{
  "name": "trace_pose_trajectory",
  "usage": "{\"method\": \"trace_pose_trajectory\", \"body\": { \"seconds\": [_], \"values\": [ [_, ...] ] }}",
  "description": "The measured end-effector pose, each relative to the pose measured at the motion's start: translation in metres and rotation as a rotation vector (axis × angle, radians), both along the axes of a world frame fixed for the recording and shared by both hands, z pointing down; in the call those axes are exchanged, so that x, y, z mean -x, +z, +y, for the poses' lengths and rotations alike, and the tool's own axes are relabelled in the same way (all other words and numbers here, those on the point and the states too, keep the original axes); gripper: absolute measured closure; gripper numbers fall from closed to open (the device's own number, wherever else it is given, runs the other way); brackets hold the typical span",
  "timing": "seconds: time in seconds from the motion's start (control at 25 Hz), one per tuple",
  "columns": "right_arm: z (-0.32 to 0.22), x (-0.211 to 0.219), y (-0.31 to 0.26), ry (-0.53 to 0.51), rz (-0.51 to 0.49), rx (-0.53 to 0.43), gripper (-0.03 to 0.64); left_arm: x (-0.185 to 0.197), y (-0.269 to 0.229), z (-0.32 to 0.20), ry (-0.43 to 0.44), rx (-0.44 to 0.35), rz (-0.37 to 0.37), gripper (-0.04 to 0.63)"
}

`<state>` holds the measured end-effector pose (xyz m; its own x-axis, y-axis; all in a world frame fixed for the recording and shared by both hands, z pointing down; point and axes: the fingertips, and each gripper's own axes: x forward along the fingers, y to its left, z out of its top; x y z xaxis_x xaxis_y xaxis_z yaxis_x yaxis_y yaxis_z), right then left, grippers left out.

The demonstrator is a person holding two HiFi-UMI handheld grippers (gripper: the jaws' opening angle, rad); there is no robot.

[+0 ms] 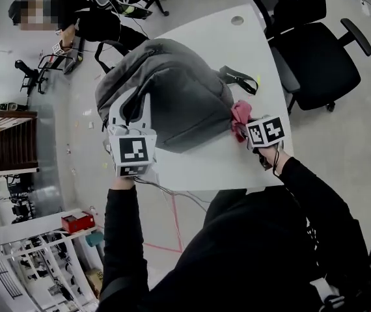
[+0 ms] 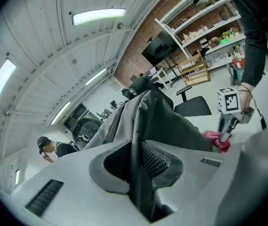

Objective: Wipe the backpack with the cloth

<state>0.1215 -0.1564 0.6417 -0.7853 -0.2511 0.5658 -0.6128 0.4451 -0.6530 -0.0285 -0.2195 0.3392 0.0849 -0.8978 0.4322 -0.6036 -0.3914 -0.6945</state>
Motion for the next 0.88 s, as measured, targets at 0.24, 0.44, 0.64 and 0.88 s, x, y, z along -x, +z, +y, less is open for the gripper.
{"method": "trace_pose_trajectory", "body": {
  "seconds": [0.24, 0.44, 0.64, 0.88],
  "values": [
    [0.089, 0.091, -0.011, -0.248, -0.030, 0.033, 0.531, 0.032, 0.000, -0.069, 0.062, 0.020, -0.019, 0.532],
    [0.095, 0.161, -0.022, -0.310, -0.047, 0.040, 0.531, 0.058, 0.005, -0.113, 0.104, 0.101, 0.006, 0.534],
    [0.032, 0.134, 0.001, -0.118, 0.036, 0.040, 0.531, 0.073, 0.013, -0.146, 0.160, 0.178, 0.047, 0.537],
    [-0.051, 0.005, 0.021, 0.358, 0.108, 0.077, 0.532, 0.086, 0.029, -0.170, 0.198, 0.222, 0.064, 0.539]
  ]
}}
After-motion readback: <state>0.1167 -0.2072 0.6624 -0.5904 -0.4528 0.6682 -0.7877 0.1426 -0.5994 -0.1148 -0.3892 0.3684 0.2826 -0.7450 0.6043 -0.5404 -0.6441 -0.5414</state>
